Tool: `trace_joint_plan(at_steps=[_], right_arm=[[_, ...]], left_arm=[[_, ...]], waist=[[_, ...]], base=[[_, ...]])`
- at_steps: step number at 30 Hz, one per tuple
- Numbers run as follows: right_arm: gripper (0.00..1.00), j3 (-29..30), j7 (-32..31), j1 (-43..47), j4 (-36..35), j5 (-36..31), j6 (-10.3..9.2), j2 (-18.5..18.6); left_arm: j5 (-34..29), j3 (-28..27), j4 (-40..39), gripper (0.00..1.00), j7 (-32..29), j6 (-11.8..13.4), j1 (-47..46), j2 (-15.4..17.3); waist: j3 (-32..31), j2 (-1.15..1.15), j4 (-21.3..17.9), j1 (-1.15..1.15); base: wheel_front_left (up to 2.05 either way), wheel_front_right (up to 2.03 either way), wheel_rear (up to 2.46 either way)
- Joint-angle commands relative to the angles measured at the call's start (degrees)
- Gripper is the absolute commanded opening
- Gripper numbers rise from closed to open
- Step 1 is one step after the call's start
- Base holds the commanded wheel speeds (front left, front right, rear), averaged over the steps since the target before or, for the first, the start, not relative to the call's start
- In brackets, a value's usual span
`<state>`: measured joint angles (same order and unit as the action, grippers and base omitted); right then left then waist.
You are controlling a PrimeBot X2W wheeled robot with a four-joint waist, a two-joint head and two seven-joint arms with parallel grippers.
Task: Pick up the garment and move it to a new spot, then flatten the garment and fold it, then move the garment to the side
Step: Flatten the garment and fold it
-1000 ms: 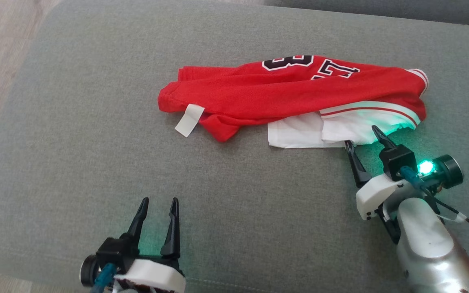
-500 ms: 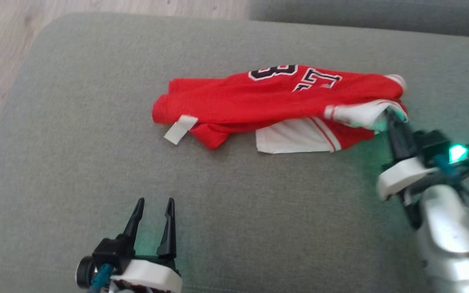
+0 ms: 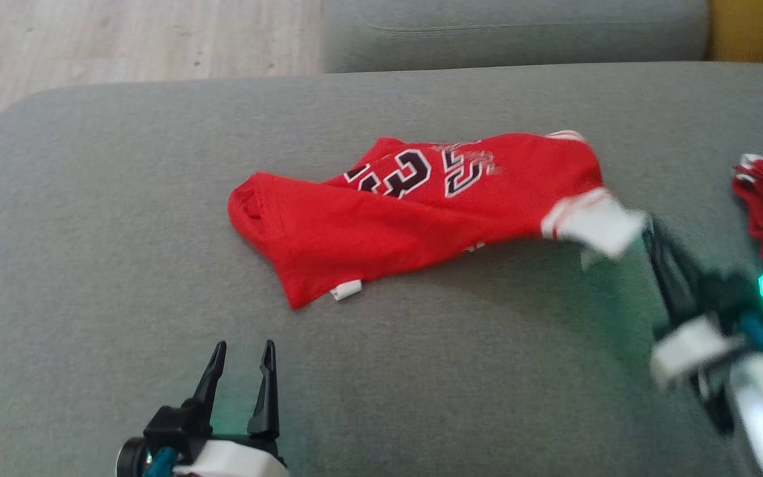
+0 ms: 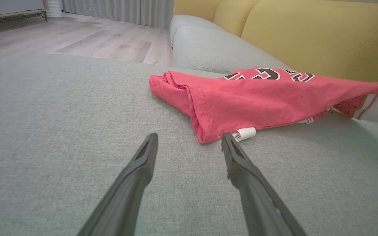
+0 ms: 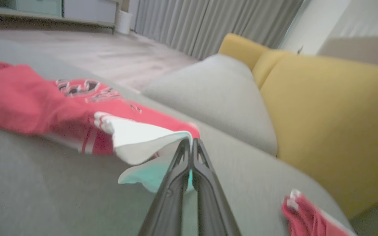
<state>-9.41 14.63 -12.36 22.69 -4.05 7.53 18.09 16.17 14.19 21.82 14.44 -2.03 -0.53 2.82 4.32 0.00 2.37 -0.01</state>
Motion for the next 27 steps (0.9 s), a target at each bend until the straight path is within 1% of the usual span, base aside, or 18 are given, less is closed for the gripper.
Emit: trace_joint_plan(at_steps=[1, 2, 6, 9, 13, 18, 27], right_arm=[[1.00, -0.5, 0.2, 1.5, 0.3, 1.1, -0.04, -0.1], [1.00, -0.5, 0.2, 1.5, 0.3, 1.1, -0.04, -0.1], [1.00, 1.5, 0.3, 5.1, 2.0, 4.2, -0.04, -4.5], [1.00, 2.2, 0.3, 6.0, 0.3, 5.0, -0.04, -7.8], [1.00, 2.0, 0.4, 5.7, -1.2, 4.8, -0.04, -10.5], [1.00, 1.6, 0.4, 3.7, -2.1, 4.3, -0.04, -11.8], [1.00, 3.1, 0.4, 1.3, -2.8, 4.0, -0.04, -12.5]], left_arm=[[-0.4, -2.1, -1.5, 1.00, 0.6, -0.1, -1.0, 0.1], [-0.4, -2.1, -1.5, 1.00, 0.6, -0.1, -1.0, 0.1], [-0.8, -2.5, -1.5, 1.00, 0.6, -0.3, -1.4, 0.1], [-1.2, -2.8, -1.5, 1.00, 0.6, -0.5, -2.3, 0.1], [-0.6, -2.8, -0.9, 1.00, 0.6, -0.8, -4.6, 0.1], [1.0, -3.1, 1.1, 1.00, 0.6, -1.0, -8.6, 0.1], [4.3, -3.9, 9.2, 1.00, 0.6, -2.4, -13.1, 0.1]], waist=[[0.2, 0.00, -0.8, 0.01], [0.2, 0.00, -0.8, 0.01], [0.9, 0.00, -1.8, 0.01], [2.0, 0.00, -2.6, 0.01], [3.9, 0.00, -3.6, 0.01], [6.5, 0.00, -5.2, 0.01], [9.3, 0.00, -9.0, 0.01]], base=[[0.00, 0.00, 0.00], [0.00, 0.00, 0.00], [0.00, 0.00, 0.00], [0.00, 0.00, 0.00], [0.00, 0.00, 0.00], [0.00, 0.00, 0.00], [0.00, 0.00, 0.00]])
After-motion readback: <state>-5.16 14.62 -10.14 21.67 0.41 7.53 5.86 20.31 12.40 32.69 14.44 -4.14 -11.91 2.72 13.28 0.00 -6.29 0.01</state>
